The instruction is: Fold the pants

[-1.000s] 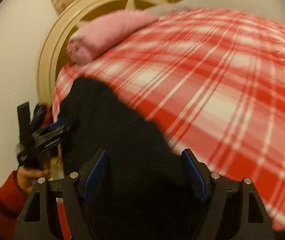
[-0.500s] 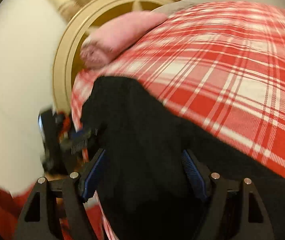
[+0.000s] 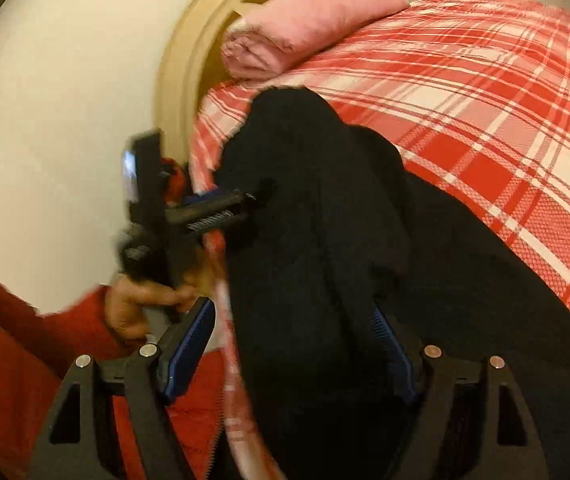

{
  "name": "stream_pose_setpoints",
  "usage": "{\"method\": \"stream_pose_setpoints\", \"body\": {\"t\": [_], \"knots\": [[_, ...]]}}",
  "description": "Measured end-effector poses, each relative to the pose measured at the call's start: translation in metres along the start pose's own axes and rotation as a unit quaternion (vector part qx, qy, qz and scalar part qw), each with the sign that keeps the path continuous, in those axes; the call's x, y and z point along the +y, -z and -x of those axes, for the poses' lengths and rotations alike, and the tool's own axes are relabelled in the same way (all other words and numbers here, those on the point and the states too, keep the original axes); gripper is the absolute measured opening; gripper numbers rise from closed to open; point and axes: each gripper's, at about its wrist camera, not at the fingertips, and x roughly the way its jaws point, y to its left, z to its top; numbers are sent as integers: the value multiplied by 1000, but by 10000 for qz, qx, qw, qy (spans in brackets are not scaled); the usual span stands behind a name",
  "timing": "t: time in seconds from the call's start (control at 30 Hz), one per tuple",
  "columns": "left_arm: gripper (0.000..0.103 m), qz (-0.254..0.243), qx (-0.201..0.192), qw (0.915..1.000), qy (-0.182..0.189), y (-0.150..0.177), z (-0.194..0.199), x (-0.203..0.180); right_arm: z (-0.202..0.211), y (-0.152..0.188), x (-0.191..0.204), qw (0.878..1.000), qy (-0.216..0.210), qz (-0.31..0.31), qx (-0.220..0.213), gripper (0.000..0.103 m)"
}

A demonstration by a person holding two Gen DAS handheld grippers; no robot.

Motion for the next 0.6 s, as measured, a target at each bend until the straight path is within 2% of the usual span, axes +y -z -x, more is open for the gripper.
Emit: {"method": "stream_pose_setpoints", "body": {"t": [0.07,0.13,0.2,0.27,0.33,0.4,0.5,0.6], "knots": [[103,13,1,10000,0,0,0,0,-1,-12,-13,9978,-173,-526,-371,79],[103,9,-7,10000,-12,0,0,0,-3,-22,-26,9924,-463,-1012,-525,79],[103,8,-7,10000,-29,0,0,-1,-7,-24,-15,9928,-742,-857,-393,79],[103,7,17,10000,-28,0,0,0,-1,-17,7,9955,-863,-227,-304,79],[103,-2,29,10000,-6,-1,-1,0,6,-8,19,9967,-764,223,-174,79],[103,-9,20,10000,-2,-1,-1,1,7,0,18,9984,-460,323,-19,79],[103,4,6,10000,-13,0,0,0,-3,9,5,9991,-370,30,197,79],[103,9,22,10000,-6,1,0,0,-1,7,-9,9990,-322,-317,-35,79]]}}
